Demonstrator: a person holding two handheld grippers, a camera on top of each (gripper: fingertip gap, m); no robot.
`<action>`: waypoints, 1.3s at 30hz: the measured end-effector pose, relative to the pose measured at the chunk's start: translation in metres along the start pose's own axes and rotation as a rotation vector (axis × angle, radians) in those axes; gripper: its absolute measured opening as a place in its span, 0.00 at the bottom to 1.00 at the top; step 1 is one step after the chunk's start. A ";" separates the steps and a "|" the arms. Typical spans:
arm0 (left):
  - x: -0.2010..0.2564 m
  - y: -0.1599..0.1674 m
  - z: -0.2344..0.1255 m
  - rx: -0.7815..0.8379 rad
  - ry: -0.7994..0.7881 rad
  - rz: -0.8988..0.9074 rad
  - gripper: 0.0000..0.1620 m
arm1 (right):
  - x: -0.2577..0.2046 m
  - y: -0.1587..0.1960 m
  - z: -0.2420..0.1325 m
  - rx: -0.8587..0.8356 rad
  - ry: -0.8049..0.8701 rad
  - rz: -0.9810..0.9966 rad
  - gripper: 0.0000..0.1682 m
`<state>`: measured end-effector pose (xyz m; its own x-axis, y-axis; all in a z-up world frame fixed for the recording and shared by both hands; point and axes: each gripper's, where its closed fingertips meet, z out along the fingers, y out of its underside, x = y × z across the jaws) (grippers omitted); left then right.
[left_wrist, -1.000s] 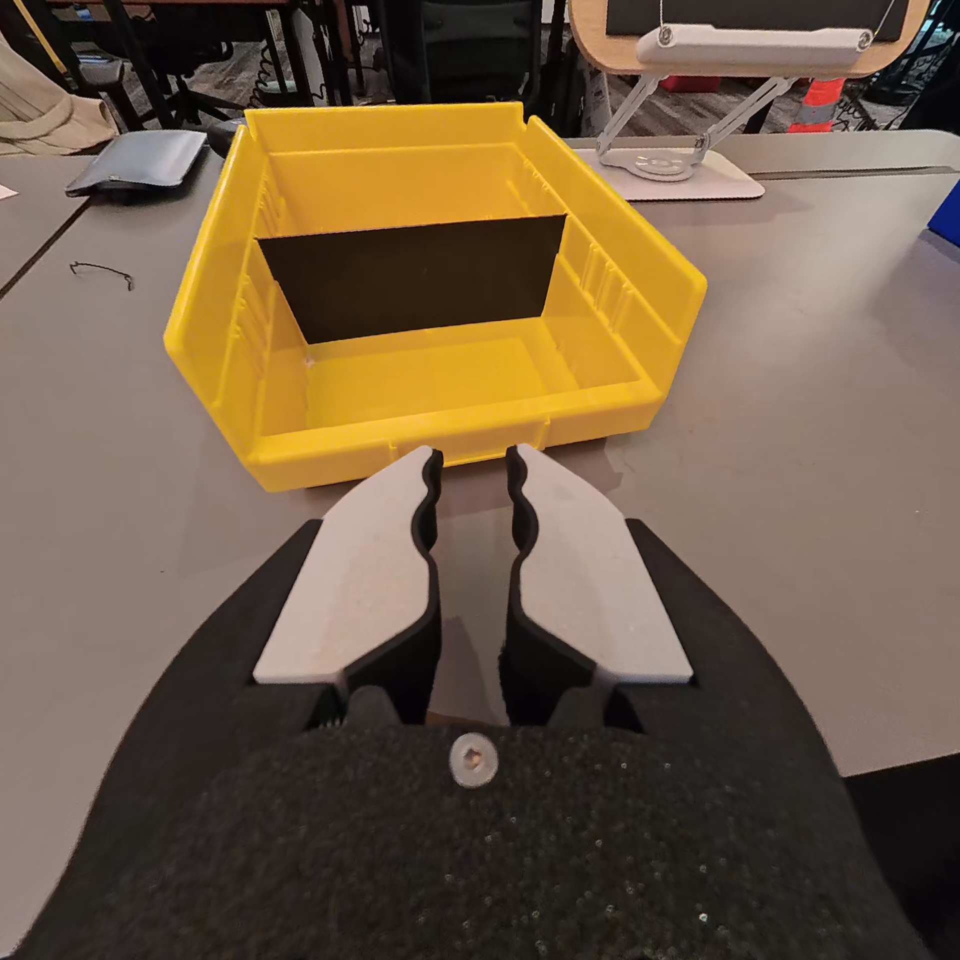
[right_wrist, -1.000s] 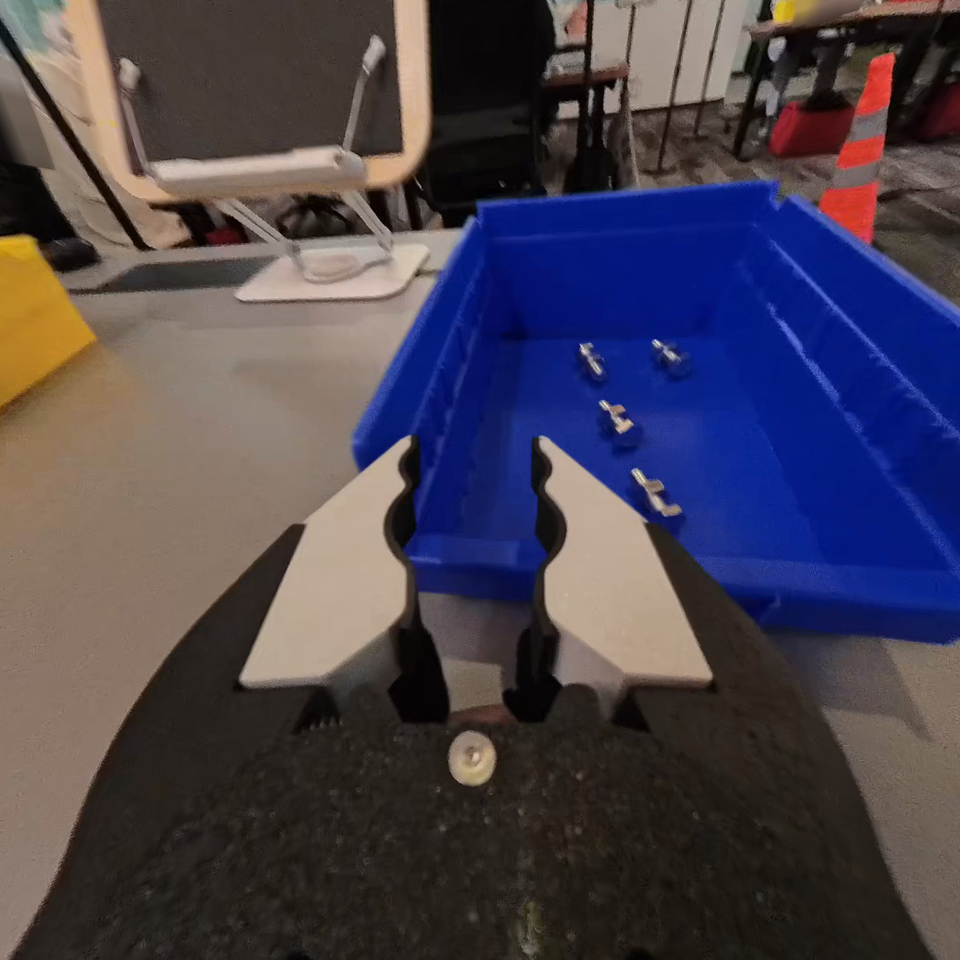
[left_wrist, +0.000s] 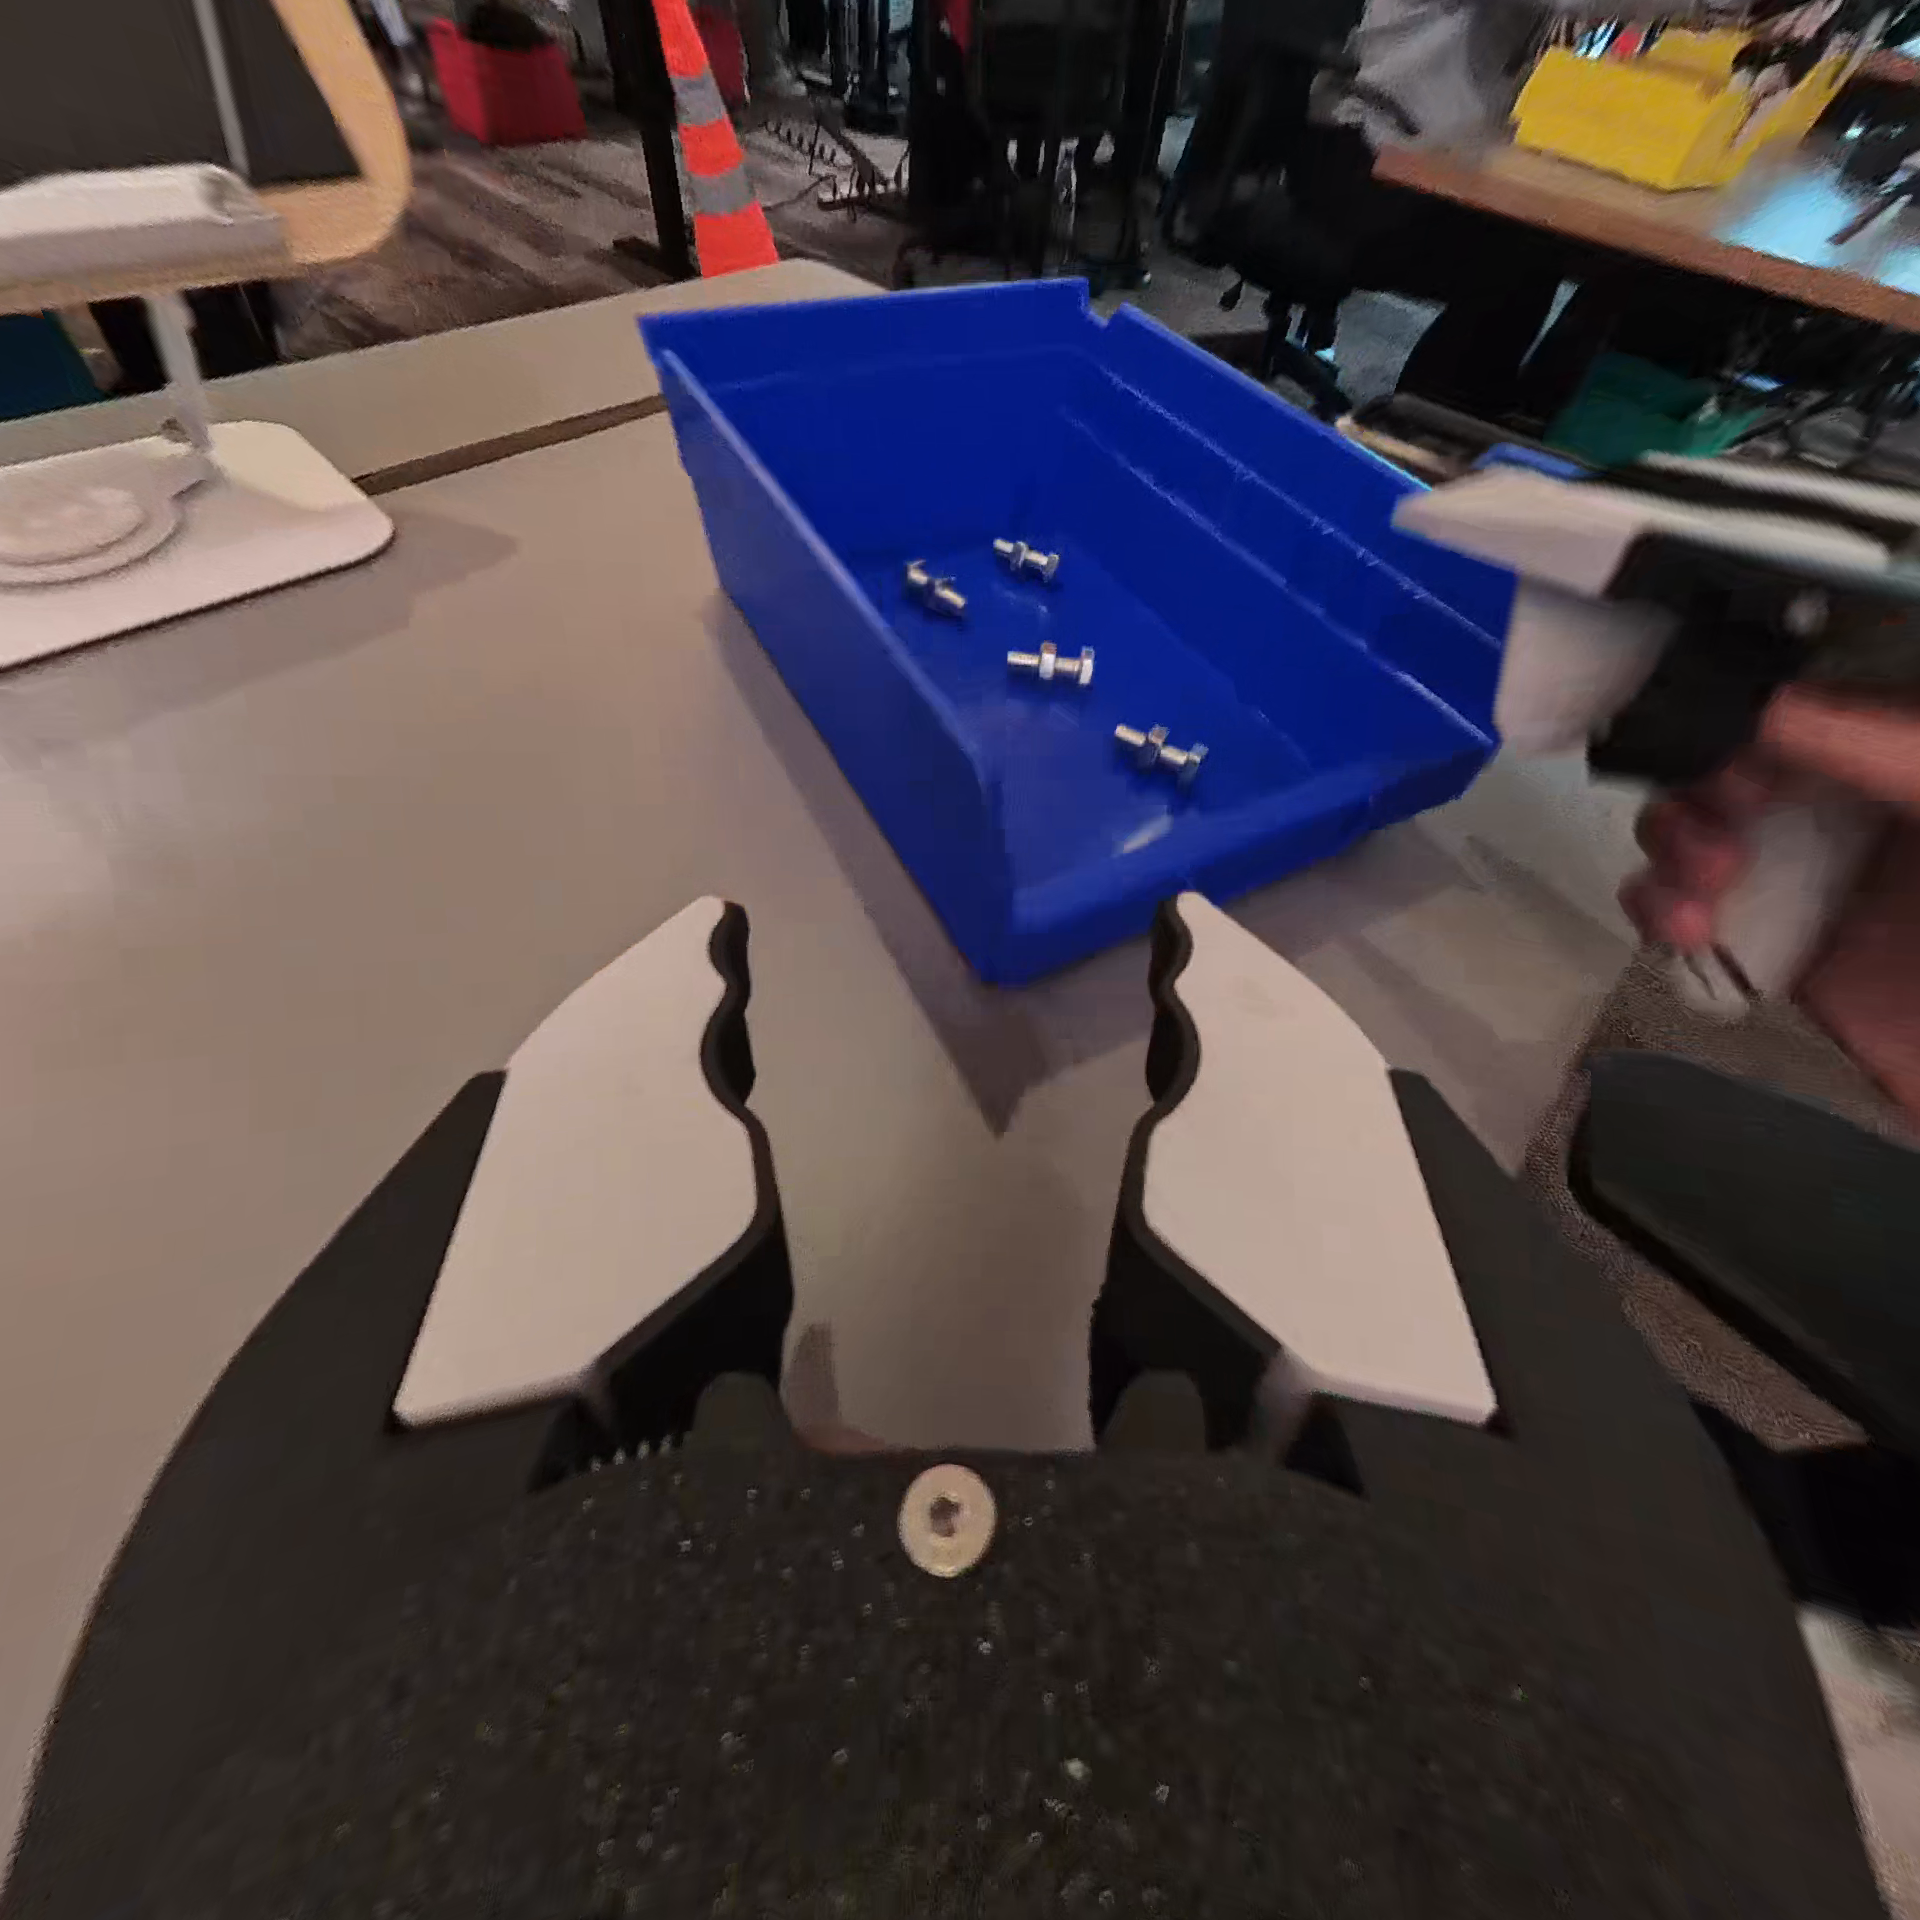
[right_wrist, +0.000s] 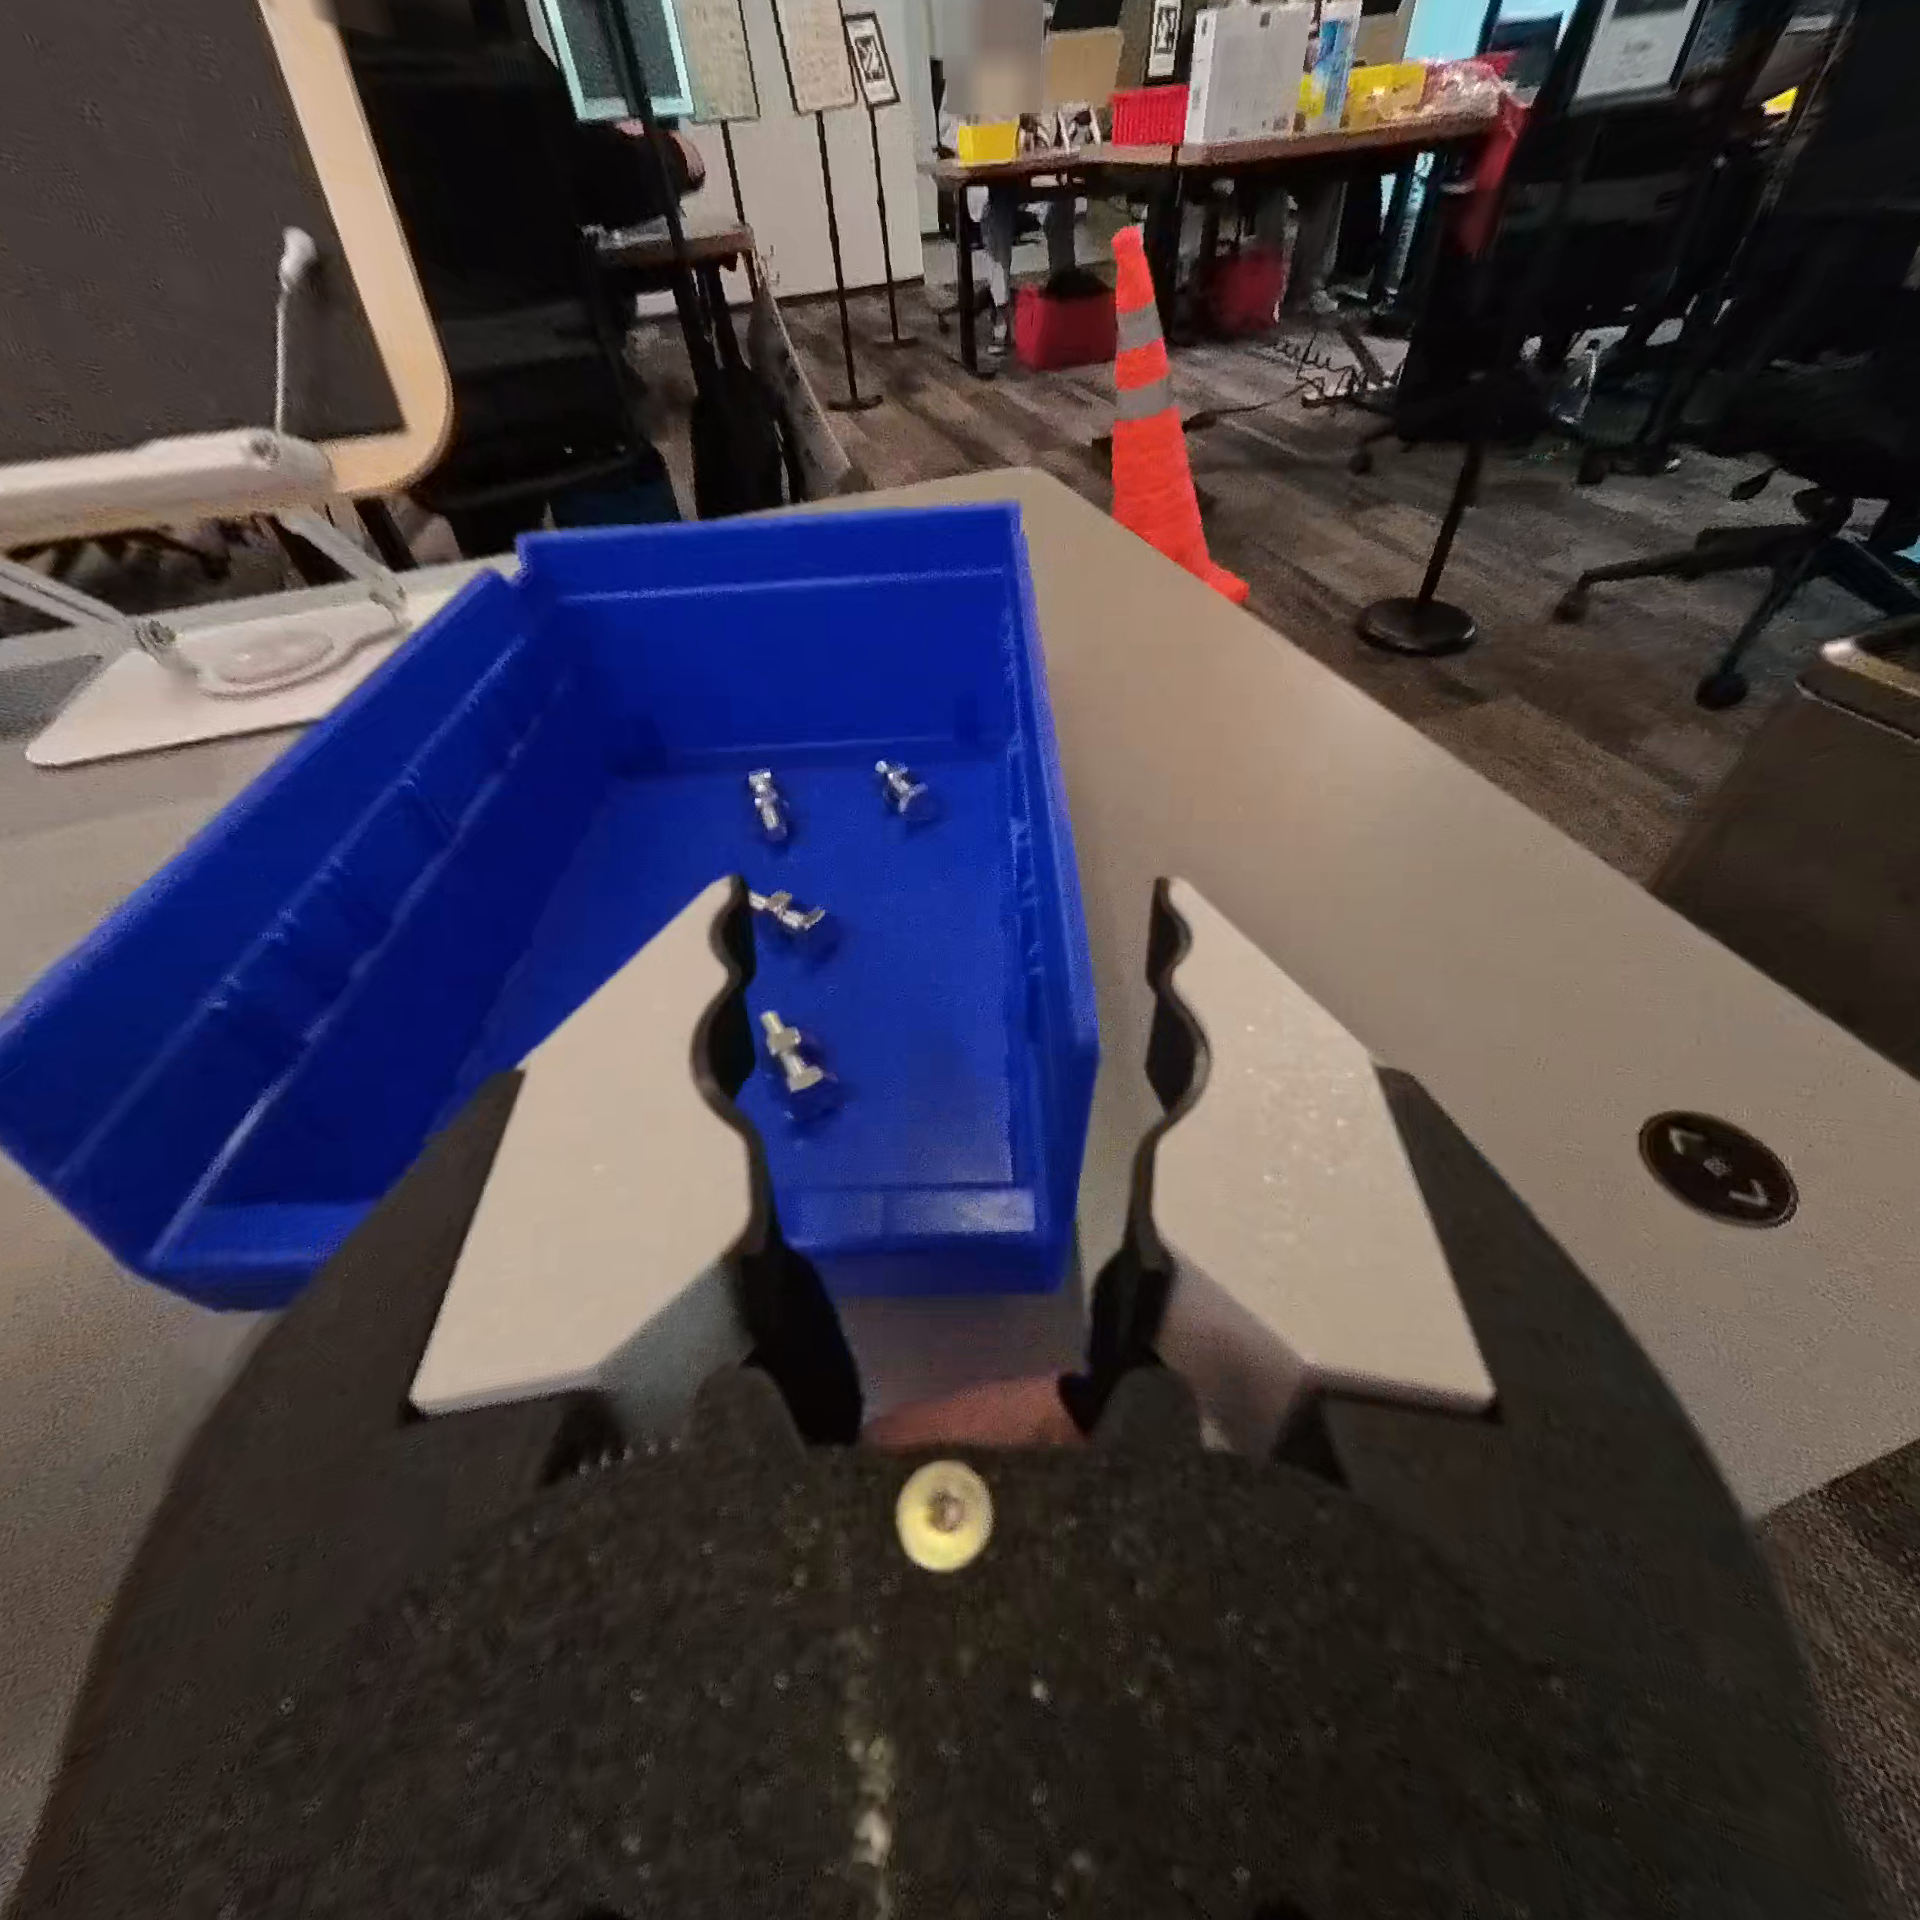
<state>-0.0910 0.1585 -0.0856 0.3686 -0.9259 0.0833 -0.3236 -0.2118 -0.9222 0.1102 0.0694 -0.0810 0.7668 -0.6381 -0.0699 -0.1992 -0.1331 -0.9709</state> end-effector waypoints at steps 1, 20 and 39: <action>0.003 -0.001 0.018 -0.019 -0.009 -0.013 0.45 | -0.001 0.009 0.003 -0.027 -0.002 0.006 0.44; -0.080 -0.002 0.016 0.003 -0.350 0.023 0.02 | -0.080 0.012 0.006 -0.056 -0.044 -0.040 0.02; -0.166 0.059 -0.113 -0.035 -0.313 -0.250 0.20 | -0.270 0.058 0.009 -0.116 -0.459 -0.179 0.11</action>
<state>-0.2696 0.2646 -0.1110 0.6855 -0.7056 0.1796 -0.2175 -0.4338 -0.8744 -0.1030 0.2410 -0.1205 0.9791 -0.2021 -0.0231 -0.0863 -0.3100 -0.9468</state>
